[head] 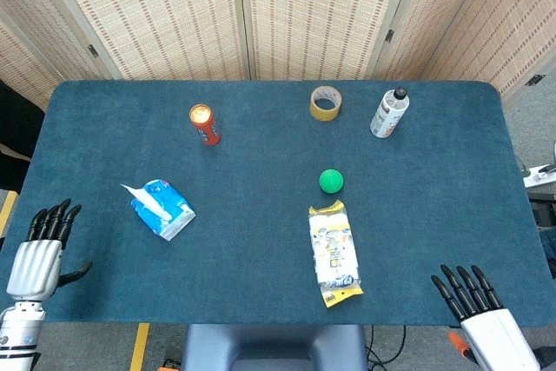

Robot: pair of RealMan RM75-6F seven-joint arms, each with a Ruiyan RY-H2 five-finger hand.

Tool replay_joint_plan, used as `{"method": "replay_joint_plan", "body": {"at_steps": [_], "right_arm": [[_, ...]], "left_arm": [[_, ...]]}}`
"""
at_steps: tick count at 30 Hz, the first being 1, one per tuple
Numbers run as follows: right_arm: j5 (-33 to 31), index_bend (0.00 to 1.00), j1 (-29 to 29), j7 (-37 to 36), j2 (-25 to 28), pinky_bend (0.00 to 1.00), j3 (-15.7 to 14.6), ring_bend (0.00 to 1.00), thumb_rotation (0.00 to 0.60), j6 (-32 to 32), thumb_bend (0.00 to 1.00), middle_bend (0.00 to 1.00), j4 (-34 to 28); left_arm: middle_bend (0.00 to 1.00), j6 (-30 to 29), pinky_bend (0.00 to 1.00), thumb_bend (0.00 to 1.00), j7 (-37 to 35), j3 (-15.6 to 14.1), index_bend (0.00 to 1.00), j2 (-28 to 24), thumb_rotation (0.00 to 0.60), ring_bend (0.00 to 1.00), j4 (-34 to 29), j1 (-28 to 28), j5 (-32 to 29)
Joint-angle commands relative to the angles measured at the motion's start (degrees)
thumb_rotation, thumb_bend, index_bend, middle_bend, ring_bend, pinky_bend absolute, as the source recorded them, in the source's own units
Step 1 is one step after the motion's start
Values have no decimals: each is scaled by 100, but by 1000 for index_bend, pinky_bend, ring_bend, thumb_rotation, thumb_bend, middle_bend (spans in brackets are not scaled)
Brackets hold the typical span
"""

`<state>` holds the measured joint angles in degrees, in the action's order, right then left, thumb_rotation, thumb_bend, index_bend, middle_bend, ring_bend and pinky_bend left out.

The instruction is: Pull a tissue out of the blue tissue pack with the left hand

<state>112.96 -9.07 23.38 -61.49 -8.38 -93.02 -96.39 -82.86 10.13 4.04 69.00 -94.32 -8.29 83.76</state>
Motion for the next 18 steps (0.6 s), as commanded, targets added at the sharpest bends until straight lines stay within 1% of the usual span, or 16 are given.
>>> {"method": "replay_joint_plan", "body": {"at_steps": [1, 3, 6, 9, 14, 18], "right_arm": [[-30, 0, 17, 37, -11, 0, 21, 0, 600, 32, 16, 0, -27], [-58, 0, 20, 93, -28, 0, 41, 0, 600, 50, 17, 0, -37], [-85, 0, 44, 148, -46, 0, 52, 0, 600, 117, 17, 0, -57], [-123, 0, 66, 176, -45, 0, 52, 0, 600, 185, 17, 0, -69], [-157, 0, 88, 208, -31, 0, 41, 0, 600, 251, 17, 0, -102], [-151, 0, 90, 200, -23, 0, 36, 0, 600, 244, 17, 0, -105]], "left_arm": [[0, 334, 31, 290, 106, 74, 1, 37, 600, 0, -48, -265, 0], [0, 526, 40, 330, 138, 137, 27, 50, 600, 0, -89, -438, 12], [0, 811, 53, 344, 340, 283, 78, 111, 600, 0, -150, -766, 49], [0, 1024, 71, 385, 573, 418, 135, 198, 600, 0, -220, -1041, 31], [0, 1657, 82, 443, 1021, 677, 213, 321, 600, 0, -277, -1586, -356], [0, 1846, 83, 457, 1171, 721, 249, 351, 600, 0, -241, -1729, -525]]}}
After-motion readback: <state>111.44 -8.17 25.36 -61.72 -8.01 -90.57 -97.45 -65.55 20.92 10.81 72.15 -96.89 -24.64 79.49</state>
